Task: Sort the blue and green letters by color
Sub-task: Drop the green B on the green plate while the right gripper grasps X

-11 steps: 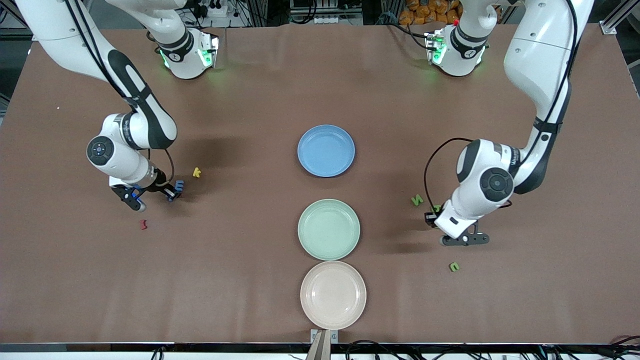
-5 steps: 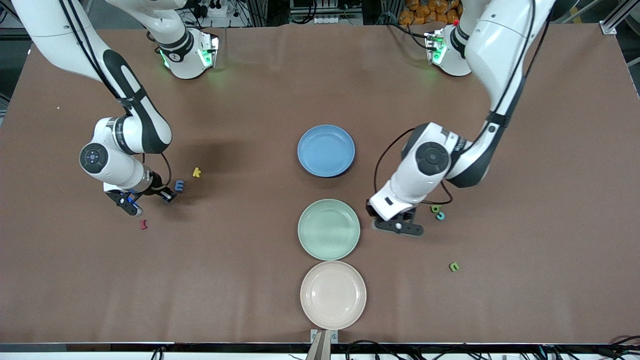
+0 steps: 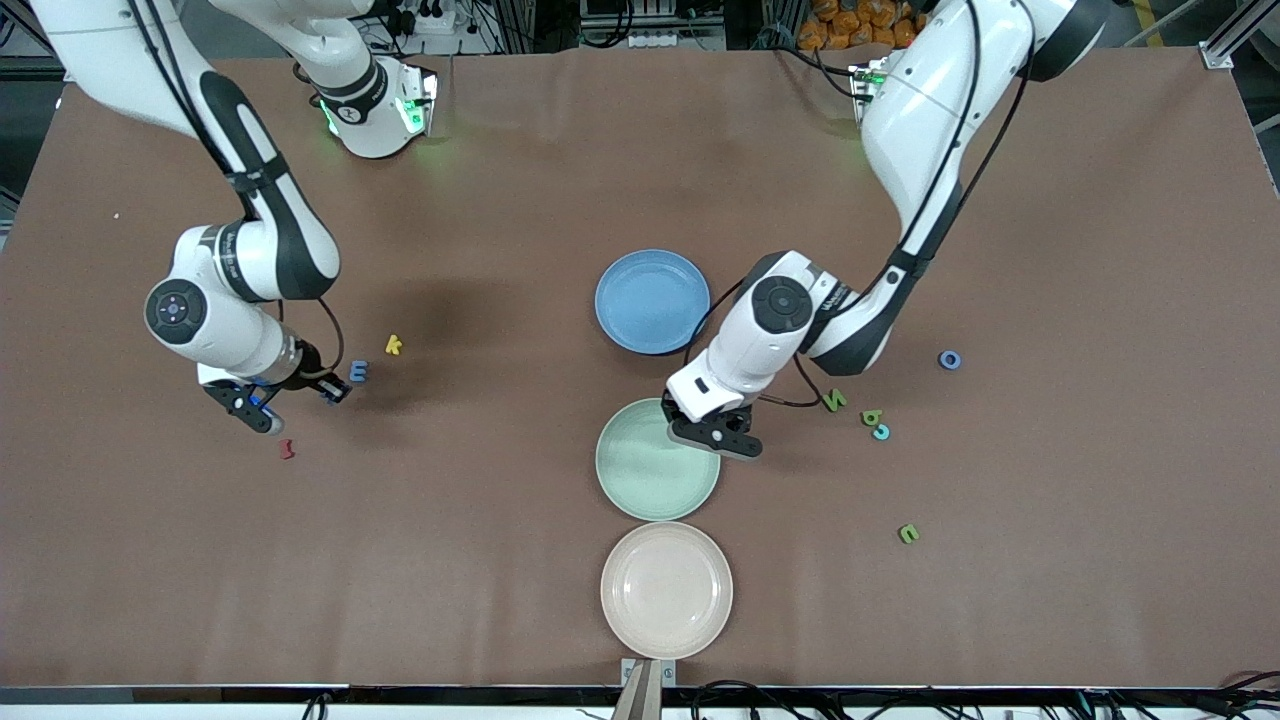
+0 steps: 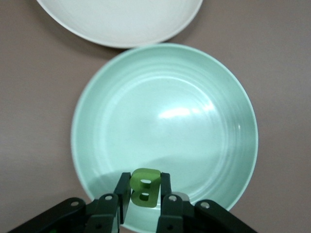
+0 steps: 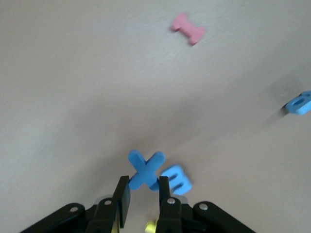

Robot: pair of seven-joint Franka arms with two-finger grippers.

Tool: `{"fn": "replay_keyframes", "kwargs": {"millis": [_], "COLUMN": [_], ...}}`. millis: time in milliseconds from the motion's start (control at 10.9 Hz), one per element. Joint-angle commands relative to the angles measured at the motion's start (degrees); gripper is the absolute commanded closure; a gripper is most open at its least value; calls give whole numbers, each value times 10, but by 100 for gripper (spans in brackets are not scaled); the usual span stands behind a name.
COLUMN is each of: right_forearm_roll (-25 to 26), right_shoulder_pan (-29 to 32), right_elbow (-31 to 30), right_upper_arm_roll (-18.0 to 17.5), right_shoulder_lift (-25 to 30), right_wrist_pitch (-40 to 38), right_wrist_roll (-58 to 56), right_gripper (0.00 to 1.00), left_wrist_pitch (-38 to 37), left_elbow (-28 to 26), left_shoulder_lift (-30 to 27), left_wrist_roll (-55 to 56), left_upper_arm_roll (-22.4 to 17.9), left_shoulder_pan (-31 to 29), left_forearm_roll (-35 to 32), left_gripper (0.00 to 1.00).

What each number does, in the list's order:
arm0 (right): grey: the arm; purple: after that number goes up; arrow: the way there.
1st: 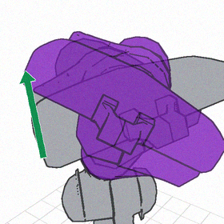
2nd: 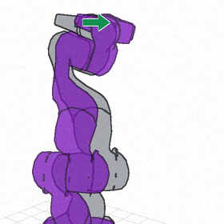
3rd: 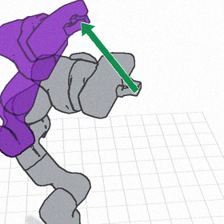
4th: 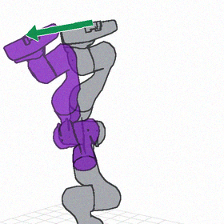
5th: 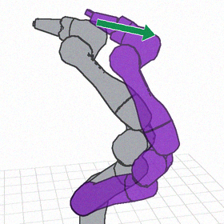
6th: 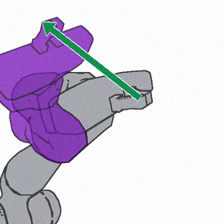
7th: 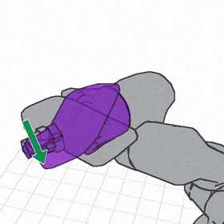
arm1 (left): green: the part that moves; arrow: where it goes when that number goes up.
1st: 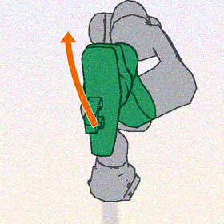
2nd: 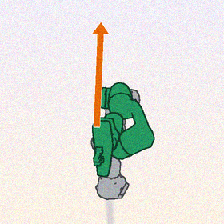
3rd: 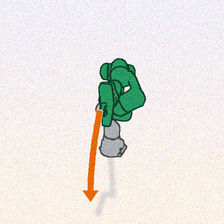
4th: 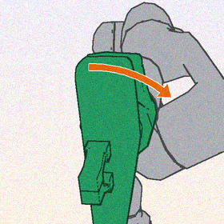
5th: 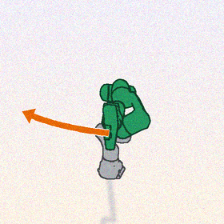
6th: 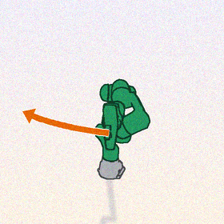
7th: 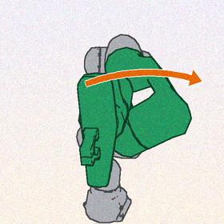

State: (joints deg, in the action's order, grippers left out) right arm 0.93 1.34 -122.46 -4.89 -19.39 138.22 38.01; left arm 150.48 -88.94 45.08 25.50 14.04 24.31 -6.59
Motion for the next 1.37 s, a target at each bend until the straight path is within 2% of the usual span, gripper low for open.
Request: {"fn": "replay_keyframes", "kwargs": {"millis": [0,274,457,639,1005,1279], "right_forearm_roll": [-1,-5,-6,-6,1,6], "right_shoulder_pan": [-74,-132,-167,-221,-330,-393], "right_elbow": [-5,11,23,55,151,193], "right_upper_arm_roll": [0,-38,-64,-70,-75,-75], "right_shoulder_lift": [29,21,20,-2,-96,-141], "right_wrist_pitch": [-25,-24,-28,-41,-43,-43], "right_wrist_roll": [35,54,99,148,295,356], "right_gripper": [88,87,87,88,88,88], "left_wrist_pitch": [4,-4,-66,-157,-322,-330], "left_elbow": [34,31,28,26,25,-5], "left_shoulder_lift": [27,5,-27,-53,-78,-83], "left_wrist_roll": [51,32,29,28,31,121], "left_upper_arm_roll": [-13,-13,-9,-9,-12,-12], "left_shoulder_pan": [24,-9,-36,-58,-94,-124], "left_forearm_roll": [-21,-41,-41,-41,-41,-41], "left_gripper": [1,0,0,0,0,0]}}
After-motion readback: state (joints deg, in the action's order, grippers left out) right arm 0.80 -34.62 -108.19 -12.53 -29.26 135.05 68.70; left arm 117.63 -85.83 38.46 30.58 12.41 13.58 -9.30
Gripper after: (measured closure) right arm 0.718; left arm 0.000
